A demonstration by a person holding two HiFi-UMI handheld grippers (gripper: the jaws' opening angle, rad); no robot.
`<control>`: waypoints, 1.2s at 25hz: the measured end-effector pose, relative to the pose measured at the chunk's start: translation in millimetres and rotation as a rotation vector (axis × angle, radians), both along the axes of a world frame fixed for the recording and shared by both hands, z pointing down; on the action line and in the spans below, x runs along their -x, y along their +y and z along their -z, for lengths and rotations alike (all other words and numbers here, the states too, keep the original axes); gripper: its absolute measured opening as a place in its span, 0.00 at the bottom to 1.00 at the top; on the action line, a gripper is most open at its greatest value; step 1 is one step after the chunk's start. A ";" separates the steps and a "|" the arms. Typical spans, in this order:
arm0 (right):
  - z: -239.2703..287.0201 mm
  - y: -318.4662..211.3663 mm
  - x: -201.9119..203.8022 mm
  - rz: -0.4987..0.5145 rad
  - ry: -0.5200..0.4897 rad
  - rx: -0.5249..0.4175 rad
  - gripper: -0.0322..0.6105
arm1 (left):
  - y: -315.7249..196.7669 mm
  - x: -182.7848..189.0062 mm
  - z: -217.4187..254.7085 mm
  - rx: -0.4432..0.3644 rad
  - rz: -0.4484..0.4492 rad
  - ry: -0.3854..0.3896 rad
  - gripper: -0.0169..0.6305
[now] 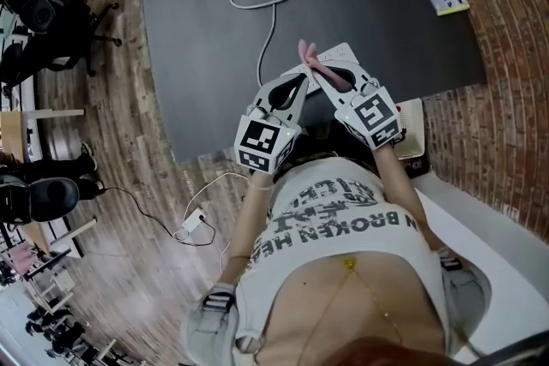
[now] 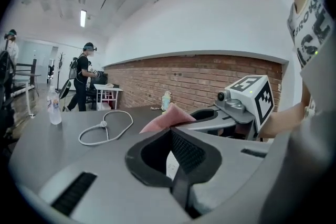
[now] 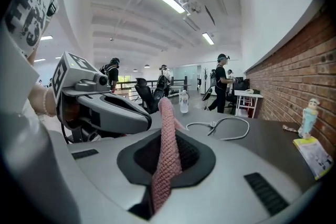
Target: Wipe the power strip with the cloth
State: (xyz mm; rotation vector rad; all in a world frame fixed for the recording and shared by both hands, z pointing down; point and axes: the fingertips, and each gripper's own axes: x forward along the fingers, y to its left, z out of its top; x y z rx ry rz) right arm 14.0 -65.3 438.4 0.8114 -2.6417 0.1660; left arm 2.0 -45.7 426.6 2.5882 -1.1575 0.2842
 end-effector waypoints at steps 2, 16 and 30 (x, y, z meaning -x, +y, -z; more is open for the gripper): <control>13.3 4.3 2.8 -0.001 -0.015 -0.025 0.08 | 4.7 0.7 13.9 -0.031 -0.002 0.002 0.04; 57.0 34.4 7.9 -0.028 -0.042 -0.104 0.07 | 34.8 3.4 53.5 -0.132 -0.020 0.006 0.04; 70.7 49.9 1.8 -0.039 -0.055 -0.148 0.07 | 50.1 -3.0 61.1 -0.171 -0.033 -0.026 0.04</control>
